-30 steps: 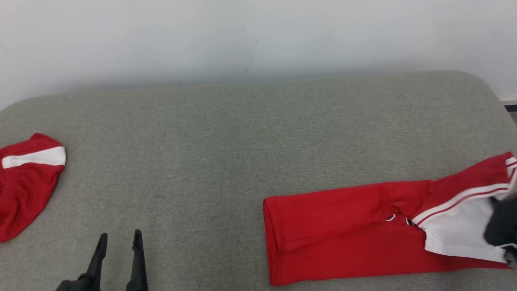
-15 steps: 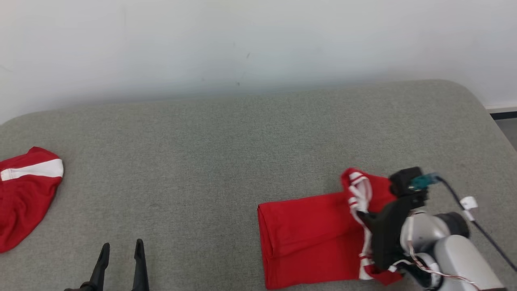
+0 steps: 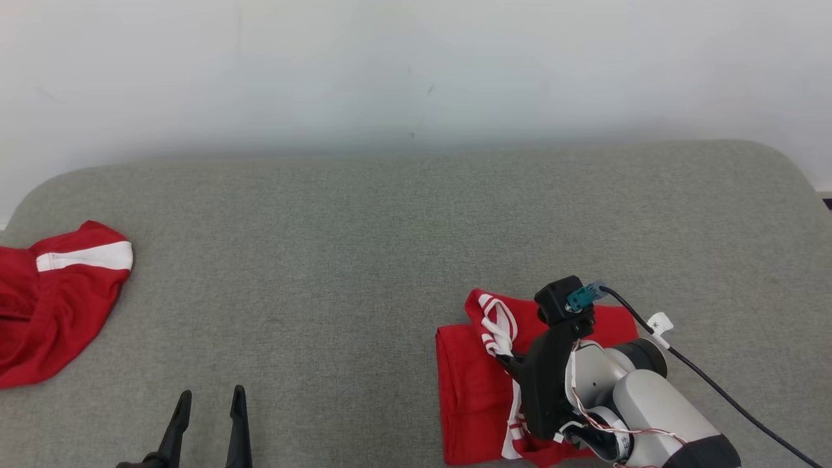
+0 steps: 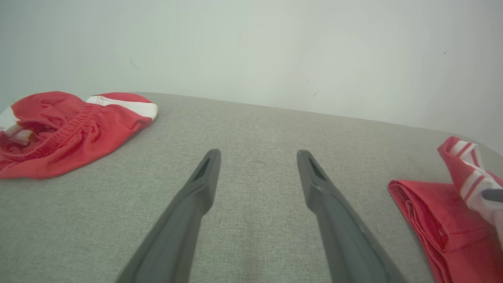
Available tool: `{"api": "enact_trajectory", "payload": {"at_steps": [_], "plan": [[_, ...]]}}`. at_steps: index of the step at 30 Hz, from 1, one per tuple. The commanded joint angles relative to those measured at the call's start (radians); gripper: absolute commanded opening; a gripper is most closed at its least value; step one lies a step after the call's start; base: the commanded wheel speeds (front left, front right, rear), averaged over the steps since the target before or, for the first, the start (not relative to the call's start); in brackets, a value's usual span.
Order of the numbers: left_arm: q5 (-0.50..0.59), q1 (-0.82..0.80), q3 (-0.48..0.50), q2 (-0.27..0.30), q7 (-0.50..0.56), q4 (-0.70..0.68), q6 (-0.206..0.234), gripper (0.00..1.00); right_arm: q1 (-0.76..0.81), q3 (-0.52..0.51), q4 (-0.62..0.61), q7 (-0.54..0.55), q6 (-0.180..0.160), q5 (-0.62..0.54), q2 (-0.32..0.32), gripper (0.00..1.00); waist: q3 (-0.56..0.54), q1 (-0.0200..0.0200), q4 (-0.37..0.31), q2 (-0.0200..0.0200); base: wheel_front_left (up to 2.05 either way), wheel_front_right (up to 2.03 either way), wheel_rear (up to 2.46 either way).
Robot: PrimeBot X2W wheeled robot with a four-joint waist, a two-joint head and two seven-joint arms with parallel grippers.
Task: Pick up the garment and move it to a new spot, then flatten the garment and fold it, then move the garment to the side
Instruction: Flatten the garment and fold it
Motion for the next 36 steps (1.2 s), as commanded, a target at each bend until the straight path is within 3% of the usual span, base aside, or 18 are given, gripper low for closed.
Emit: {"api": "enact_trajectory", "payload": {"at_steps": [1, 12, 13, 14, 15, 26, 36], "plan": [[-0.006, -0.003, -0.003, 0.0, -0.002, 0.0, 0.003, 1.0, -0.019, 0.005, 0.028, -0.022, -0.002, -0.004, 0.009, 0.0, 0.004, 0.0, 0.009, 0.0, 0.0, 0.0, 0.0], [-0.012, -0.016, -0.007, 0.0, -0.002, 0.0, 0.002, 1.0, -0.094, 0.087, 0.171, -0.113, -0.002, 0.039, 0.035, 0.0, 0.019, 0.0, 0.026, 0.0, 0.0, 0.0, 0.0], [-0.011, -0.017, -0.007, 0.0, -0.002, -0.001, 0.002, 1.0, -0.1, 0.091, 0.184, -0.12, -0.002, 0.041, 0.037, 0.14, 0.02, 0.0, 0.026, 0.0, 0.0, 0.0, 0.0], [-0.011, -0.017, -0.007, 0.0, -0.002, -0.001, 0.002, 1.0, -0.105, 0.097, 0.194, -0.126, -0.002, 0.044, 0.041, 0.6, 0.021, 0.0, 0.026, 0.0, 0.0, 0.0, 0.0], [-0.011, -0.017, -0.007, 0.0, -0.002, 0.0, 0.002, 1.0, -0.11, 0.1, 0.198, -0.135, -0.002, 0.053, 0.046, 1.0, 0.021, 0.0, 0.025, 0.0, 0.0, 0.0, 0.0], [-0.013, -0.019, -0.004, 0.0, -0.002, 0.0, 0.008, 1.0, -0.173, 0.021, 0.152, -0.302, -0.002, 0.134, 0.037, 1.0, 0.008, 0.0, 0.005, 0.0, 0.0, 0.0, 0.0], [-0.01, -0.028, 0.01, 0.0, -0.002, 0.027, 0.014, 1.0, -0.025, -0.121, 0.11, -0.542, -0.002, -0.044, -0.091, 1.0, -0.041, 0.0, -0.017, 0.0, 0.0, 0.0, 0.0]]}}
